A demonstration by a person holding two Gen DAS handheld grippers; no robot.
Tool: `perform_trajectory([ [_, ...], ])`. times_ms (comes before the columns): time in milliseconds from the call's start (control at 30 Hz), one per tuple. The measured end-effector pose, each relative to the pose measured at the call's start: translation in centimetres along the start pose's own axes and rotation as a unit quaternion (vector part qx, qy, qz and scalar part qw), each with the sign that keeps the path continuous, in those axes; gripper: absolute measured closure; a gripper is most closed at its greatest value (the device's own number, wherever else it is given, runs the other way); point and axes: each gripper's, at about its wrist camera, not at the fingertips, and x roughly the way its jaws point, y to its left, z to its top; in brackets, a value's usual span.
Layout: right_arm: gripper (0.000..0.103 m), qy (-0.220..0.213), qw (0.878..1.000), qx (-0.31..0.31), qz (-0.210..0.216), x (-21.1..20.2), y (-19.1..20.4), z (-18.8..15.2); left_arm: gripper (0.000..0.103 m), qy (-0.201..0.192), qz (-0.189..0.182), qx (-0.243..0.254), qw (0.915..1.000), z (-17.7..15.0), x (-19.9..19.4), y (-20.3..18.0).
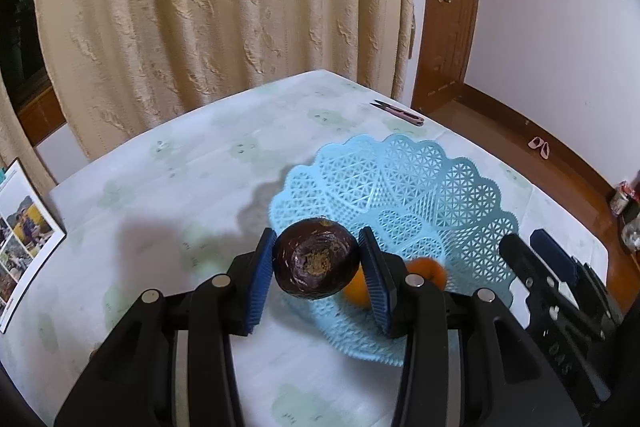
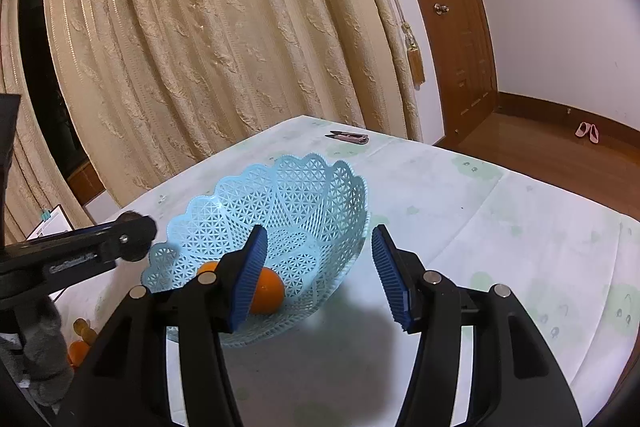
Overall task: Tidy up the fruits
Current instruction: 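Lower the dark purple fruit into the basket and open the left tool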
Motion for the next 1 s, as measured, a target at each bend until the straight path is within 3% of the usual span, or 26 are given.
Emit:
perform_trajectory([
  [33,0.046,0.000,1.000,0.002,0.000,0.1,0.0,0.0,0.046,-0.002,0.000,-0.001,1.0000,0.0,0.0,-0.1],
  [67,0.044,-0.001,1.000,0.004,-0.001,0.1,-0.1,0.0,0.023,-0.006,0.000,-0.002,1.0000,0.1,-0.1,-0.1],
  [100,0.042,-0.001,1.000,0.006,-0.002,0.1,-0.2,0.0,0.015,-0.017,0.001,-0.005,0.9998,0.2,-0.4,0.1],
  [633,0.038,-0.023,1.000,0.012,-0.007,-0.7,-0.3,0.1,0.012,-0.042,0.042,-0.038,0.9975,-0.8,-4.0,4.9],
  [1000,0.030,-0.042,0.999,-0.011,-0.010,-1.6,0.7,0.0,0.010,-0.050,0.096,-0.072,0.9915,-3.6,-8.0,11.2],
])
